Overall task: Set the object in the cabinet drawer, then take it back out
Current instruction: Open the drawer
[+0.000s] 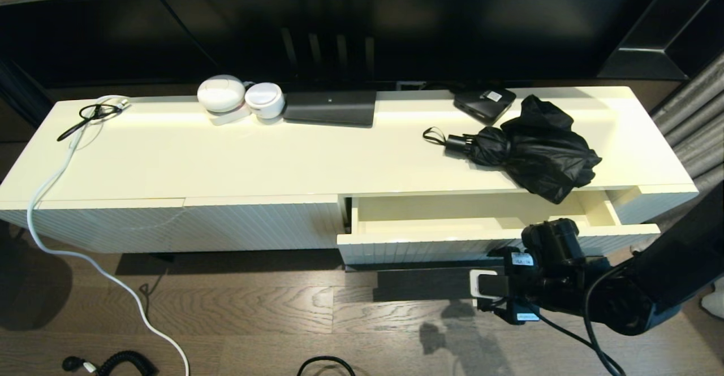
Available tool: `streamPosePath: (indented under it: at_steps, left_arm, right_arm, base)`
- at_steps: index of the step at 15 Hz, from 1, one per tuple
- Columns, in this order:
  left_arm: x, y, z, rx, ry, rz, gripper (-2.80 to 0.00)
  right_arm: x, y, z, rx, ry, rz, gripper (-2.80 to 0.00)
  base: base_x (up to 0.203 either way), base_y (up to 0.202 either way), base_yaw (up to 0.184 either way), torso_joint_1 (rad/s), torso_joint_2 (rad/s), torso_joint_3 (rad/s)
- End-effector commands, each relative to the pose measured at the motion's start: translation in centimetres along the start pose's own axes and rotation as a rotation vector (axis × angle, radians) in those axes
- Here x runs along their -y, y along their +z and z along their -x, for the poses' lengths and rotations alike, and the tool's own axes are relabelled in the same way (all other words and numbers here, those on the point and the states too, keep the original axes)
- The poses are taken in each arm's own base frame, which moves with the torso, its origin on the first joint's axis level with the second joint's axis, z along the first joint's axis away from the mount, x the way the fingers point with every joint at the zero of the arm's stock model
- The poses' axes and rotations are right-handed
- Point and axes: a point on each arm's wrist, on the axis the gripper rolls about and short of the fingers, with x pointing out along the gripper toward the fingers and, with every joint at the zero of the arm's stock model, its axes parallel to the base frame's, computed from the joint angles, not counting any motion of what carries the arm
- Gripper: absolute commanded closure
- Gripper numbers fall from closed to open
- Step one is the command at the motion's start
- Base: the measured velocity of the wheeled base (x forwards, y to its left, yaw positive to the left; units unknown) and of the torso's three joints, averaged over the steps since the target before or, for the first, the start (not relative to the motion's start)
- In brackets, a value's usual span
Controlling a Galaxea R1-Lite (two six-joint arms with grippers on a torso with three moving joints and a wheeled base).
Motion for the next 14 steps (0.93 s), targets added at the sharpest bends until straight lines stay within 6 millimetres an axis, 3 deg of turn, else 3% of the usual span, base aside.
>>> streamPosePath:
  at_steps: [1, 5, 6, 8, 10, 12, 14]
  left_arm:
    - [0.0, 0.0, 0.0, 0.0, 0.001, 0.0, 0.0]
    - [0.0, 0.0, 0.0, -0.001, 0.001, 0.001, 0.0]
    - [0.0, 0.0, 0.0, -0.001, 0.001, 0.001, 0.0]
    - [0.0, 0.0, 0.0, -0.001, 0.001, 0.0, 0.0]
    - [0.0, 0.0, 0.0, -0.001, 0.001, 0.001, 0.0]
    - [0.0, 0.0, 0.0, -0.001, 0.0, 0.001, 0.0]
    - [0.0, 0.0, 0.0, -0.001, 0.0, 0.0, 0.0]
  right_arm:
    - [1.5, 0.4, 4.4, 0.028, -0.084, 0.007, -2.8]
    - [0.9, 0.2, 12.9, 0.01, -0.075, 0.006, -2.8]
    - [0.2, -0.1, 15.2, -0.001, -0.054, -0.002, 0.0]
    - [-1.4, -0.7, 18.7, -0.035, 0.019, -0.029, 0.0]
    - [-1.6, -0.9, 22.1, -0.063, 0.055, -0.044, 0.0]
    - [-0.9, -0.7, 23.6, -0.071, 0.068, -0.048, 0.0]
    - [-0.3, -0.4, 23.1, -0.073, 0.082, -0.046, 0.0]
  base:
    - [0.0, 0.0, 0.0, 0.0, 0.0, 0.0]
    - [0.0, 0.0, 0.0, 0.0, 0.0, 0.0]
    - [0.0, 0.0, 0.0, 0.0, 0.0, 0.0]
    - [0.0, 0.0, 0.0, 0.0, 0.0, 0.0]
    - [0.0, 0.0, 0.0, 0.0, 0.0, 0.0]
    - [0.0, 0.0, 0.0, 0.0, 0.0, 0.0]
    - [0.0, 0.0, 0.0, 0.0, 0.0, 0.0]
